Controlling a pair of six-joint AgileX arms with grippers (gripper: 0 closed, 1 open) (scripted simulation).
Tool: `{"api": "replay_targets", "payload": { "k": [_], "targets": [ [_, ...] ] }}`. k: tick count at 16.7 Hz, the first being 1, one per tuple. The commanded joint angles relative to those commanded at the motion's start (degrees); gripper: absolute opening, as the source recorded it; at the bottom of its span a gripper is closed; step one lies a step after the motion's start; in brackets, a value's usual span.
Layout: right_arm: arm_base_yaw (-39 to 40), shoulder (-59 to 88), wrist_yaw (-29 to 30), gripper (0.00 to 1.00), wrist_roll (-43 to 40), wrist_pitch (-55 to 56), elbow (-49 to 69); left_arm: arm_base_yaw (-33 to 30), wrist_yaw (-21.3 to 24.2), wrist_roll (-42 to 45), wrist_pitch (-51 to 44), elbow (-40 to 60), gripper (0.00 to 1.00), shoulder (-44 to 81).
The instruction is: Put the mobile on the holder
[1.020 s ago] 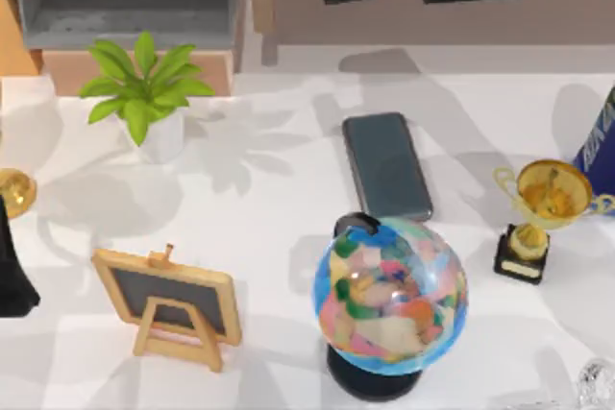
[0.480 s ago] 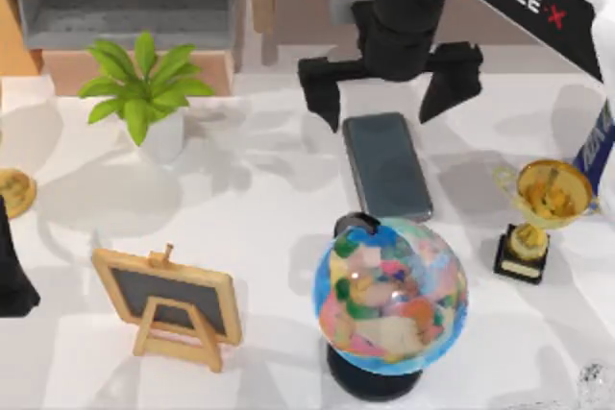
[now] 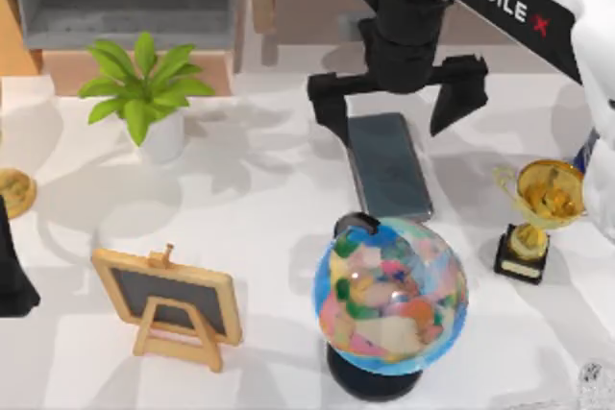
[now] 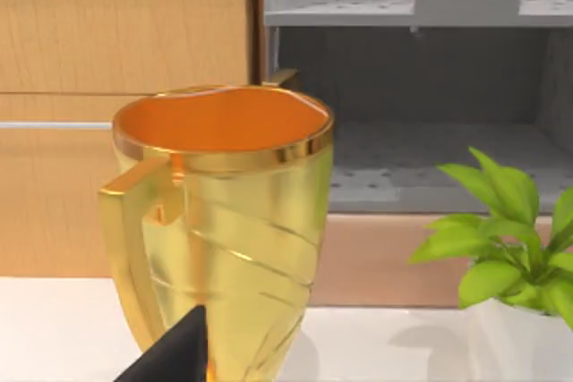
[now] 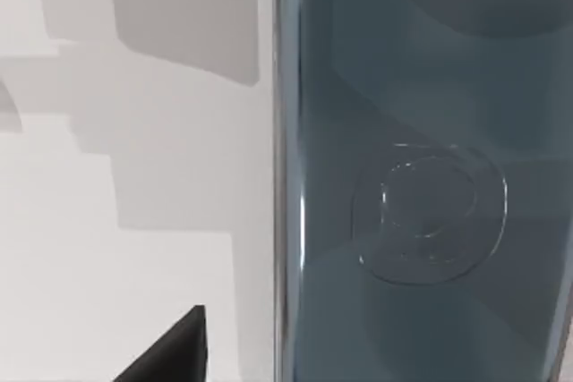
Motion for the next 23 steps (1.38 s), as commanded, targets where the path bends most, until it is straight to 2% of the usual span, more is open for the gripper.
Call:
{"api": "replay_targets", "payload": {
  "k": [3, 10, 15, 23],
  "targets": [
    [-0.16, 0.14, 0.08, 1.0, 0.12, 2.21, -1.95, 0.0, 0.0, 0.0, 0.0, 0.0, 1.0, 0.0],
    [-0.27, 1.6, 0.11, 1.0, 0.08, 15.33, -13.46, 0.0, 0.0, 0.0, 0.0, 0.0, 1.0, 0.0],
    [-0.27, 1.74, 0.11, 1.0, 0.08, 16.43, -14.51, 0.0, 0.0, 0.0, 0.0, 0.0, 1.0, 0.0],
    [-0.27, 1.74, 0.11, 0.4, 0.08, 16.43, -14.51, 0.0, 0.0, 0.0, 0.0, 0.0, 1.0, 0.0]
  ]
}}
